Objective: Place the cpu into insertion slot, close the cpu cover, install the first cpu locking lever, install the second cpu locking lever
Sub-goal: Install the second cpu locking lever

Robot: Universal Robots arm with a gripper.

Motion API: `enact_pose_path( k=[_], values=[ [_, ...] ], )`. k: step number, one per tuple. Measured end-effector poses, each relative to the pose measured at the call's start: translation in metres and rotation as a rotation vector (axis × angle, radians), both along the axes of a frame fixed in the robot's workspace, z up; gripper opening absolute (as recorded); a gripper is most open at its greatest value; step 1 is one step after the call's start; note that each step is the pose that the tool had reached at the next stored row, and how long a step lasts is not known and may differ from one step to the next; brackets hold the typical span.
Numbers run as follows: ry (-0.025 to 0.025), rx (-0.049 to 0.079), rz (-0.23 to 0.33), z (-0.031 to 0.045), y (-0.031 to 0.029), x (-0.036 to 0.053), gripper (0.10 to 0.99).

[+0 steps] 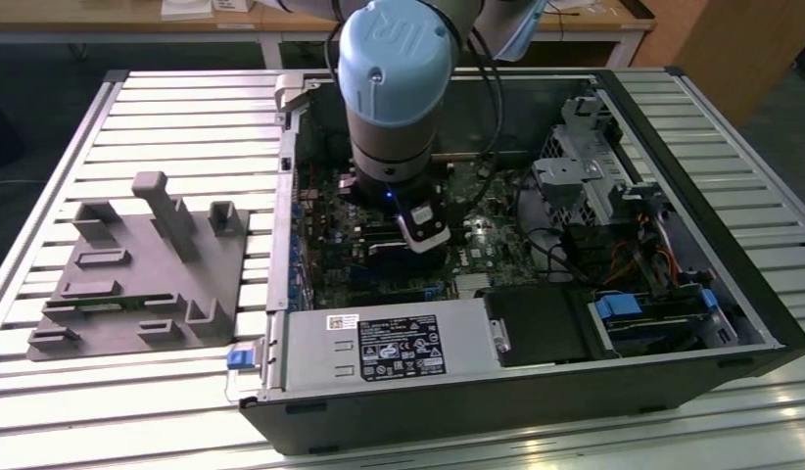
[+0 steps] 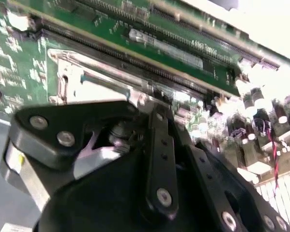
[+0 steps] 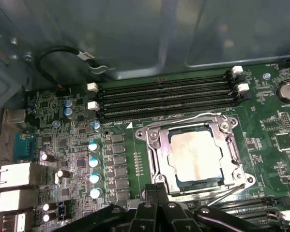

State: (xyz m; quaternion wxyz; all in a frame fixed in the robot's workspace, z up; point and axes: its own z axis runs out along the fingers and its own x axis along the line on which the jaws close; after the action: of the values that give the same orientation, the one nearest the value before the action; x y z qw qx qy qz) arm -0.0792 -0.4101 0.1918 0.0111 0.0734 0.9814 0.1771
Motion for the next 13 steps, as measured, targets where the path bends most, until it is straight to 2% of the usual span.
enact_pose_path(
  k=[5, 13],
  values=[
    [-0.0001, 0.001, 0.0, 0.001, 0.0, -0.0001, 0.106],
    [0.0, 0.001, 0.0, 0.0118, 0.0, -0.0001, 0.106]
  ],
)
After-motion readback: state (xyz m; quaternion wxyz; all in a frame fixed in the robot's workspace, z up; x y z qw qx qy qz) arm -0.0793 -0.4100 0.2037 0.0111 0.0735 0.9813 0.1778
